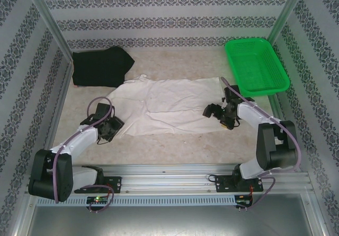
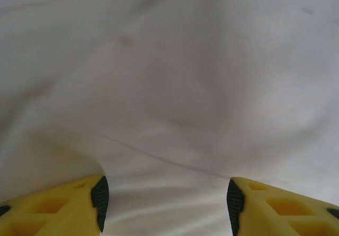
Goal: Fold and stack the t-shirts
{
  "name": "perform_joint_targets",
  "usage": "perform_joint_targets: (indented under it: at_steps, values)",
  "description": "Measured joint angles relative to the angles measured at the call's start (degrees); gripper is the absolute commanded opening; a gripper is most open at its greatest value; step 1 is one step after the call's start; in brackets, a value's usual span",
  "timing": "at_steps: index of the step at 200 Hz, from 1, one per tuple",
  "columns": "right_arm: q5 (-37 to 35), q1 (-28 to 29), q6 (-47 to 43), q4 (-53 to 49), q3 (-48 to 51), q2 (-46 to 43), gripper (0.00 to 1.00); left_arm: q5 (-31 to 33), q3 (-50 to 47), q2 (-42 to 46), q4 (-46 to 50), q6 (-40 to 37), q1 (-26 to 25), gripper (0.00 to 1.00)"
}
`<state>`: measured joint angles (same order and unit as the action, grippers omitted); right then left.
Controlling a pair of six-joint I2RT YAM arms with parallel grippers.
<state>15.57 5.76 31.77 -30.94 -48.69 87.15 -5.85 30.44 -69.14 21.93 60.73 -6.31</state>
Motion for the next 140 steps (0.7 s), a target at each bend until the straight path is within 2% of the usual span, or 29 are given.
perform_joint_targets:
  at_steps: [18,28,77,140]
  values:
    - [-3.04,1.09,-0.02,0.22,0.09,1.38,0.98,1.57,-1.66,1.03,-0.09,0.15,2.19,0.6]
    - [-4.92,1.81,-0.09,0.13,0.09,2.36,0.9,2.08,-1.81,1.42,-0.33,0.13,3.32,0.6]
    - [-10.64,4.63,-0.2,-1.42,-0.59,3.63,0.93,2.71,-4.02,4.15,-0.61,-1.01,8.13,0.6]
    - [-12.07,7.28,2.75,-4.39,0.35,2.69,0.98,2.95,-7.19,12.0,4.85,-3.43,13.64,0.62]
